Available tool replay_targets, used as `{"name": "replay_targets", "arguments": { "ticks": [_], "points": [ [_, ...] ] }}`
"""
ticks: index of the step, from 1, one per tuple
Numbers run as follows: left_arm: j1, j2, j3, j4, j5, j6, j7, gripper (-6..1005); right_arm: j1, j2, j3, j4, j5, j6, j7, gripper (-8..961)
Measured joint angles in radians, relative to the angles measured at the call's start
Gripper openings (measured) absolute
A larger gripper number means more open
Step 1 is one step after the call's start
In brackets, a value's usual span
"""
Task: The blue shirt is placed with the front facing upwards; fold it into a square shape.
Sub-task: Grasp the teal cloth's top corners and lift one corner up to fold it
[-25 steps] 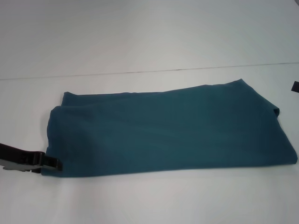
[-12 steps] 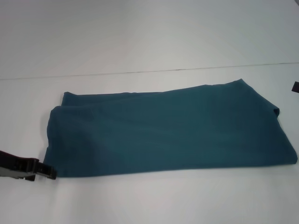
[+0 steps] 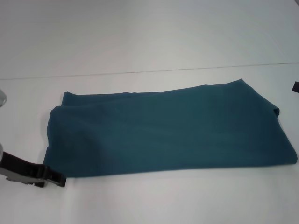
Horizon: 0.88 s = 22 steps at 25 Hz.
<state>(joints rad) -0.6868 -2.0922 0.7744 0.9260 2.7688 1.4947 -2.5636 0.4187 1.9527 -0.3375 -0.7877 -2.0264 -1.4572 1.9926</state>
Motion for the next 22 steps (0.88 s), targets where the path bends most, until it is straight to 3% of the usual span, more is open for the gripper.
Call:
{"name": "replay_targets", "arguments": {
  "ticks": [22],
  "points": [
    [-0.050, 0.006, 0.011, -0.067, 0.010, -0.083, -0.022, 672, 0.000, -0.007, 0.002, 0.004, 0.009, 0.000, 0.000, 899]
  ]
}}
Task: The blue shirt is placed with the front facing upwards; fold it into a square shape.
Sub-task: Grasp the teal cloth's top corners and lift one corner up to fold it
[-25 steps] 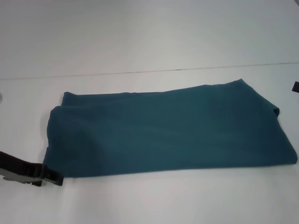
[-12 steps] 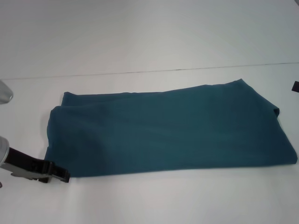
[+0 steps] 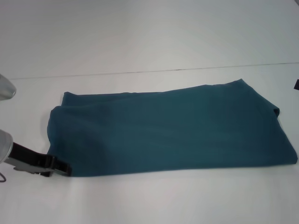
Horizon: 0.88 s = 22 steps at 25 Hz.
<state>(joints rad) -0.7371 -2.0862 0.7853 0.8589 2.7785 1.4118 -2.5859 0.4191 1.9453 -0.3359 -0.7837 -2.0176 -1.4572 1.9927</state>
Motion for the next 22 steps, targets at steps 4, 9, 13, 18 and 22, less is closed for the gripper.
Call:
{"name": "replay_targets", "arguments": {
  "ticks": [4, 9, 13, 18, 22],
  "points": [
    [-0.013, 0.000, 0.000, -0.019, 0.000, -0.018, 0.001, 672, 0.000, 0.000, 0.001, 0.001, 0.000, 0.000, 0.000, 899],
    [-0.024, -0.005, 0.000, -0.021, 0.000, -0.034, 0.003, 672, 0.000, 0.000, 0.002, 0.001, 0.000, 0.003, 0.000, 900],
    [-0.034, -0.006, 0.000, -0.022, -0.001, -0.046, 0.004, 671, 0.000, 0.000, 0.002, 0.003, 0.000, 0.005, 0.000, 900],
    [-0.039, -0.007, 0.000, -0.031, -0.001, -0.066, 0.006, 671, 0.001, 0.000, 0.002, 0.003, 0.001, 0.007, 0.000, 900],
    [-0.040, -0.008, 0.000, -0.032, -0.001, -0.078, 0.007, 671, 0.000, -0.002, 0.002, 0.003, 0.000, 0.008, 0.000, 899]
  ]
}}
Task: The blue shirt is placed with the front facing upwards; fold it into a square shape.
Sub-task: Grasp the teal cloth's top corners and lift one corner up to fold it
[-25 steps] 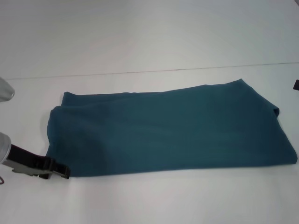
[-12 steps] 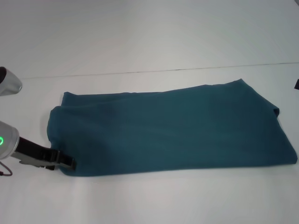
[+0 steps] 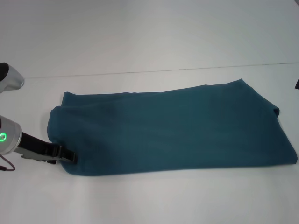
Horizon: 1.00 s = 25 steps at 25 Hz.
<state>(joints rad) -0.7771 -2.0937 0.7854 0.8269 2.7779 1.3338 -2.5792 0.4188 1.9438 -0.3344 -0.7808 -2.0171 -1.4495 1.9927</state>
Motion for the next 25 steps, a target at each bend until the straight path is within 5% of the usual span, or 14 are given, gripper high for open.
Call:
{"name": "replay_targets", "arguments": {
  "ticks": [25],
  "points": [
    [-0.001, 0.001, 0.014, 0.000, 0.023, -0.016, -0.011, 670, 0.005, 0.000, 0.000, 0.000, 0.000, 0.005, 0.000, 900]
  ]
}}
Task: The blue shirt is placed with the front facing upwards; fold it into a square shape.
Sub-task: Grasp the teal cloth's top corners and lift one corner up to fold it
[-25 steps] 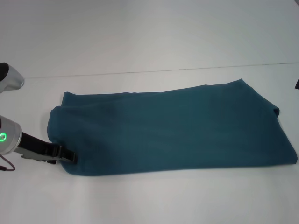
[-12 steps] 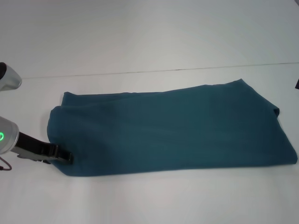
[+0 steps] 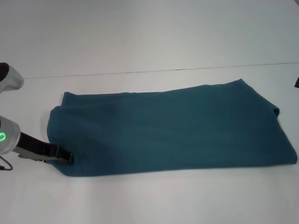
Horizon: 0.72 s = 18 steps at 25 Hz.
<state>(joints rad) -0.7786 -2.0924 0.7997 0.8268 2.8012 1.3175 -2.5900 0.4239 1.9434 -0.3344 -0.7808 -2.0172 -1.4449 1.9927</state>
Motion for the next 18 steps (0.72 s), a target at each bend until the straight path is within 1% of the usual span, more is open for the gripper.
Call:
{"name": "replay_targets", "arguments": {
  "ticks": [15, 18],
  "points": [
    [-0.002, -0.004, 0.010, 0.008, -0.004, -0.001, 0.003, 662, -0.001, 0.000, 0.000, 0.000, 0.000, 0.000, 0.000, 900],
    [-0.001, -0.003, 0.011, 0.007, -0.004, -0.016, 0.008, 559, -0.001, 0.000, 0.000, 0.000, 0.000, 0.000, 0.000, 900]
  ]
}}
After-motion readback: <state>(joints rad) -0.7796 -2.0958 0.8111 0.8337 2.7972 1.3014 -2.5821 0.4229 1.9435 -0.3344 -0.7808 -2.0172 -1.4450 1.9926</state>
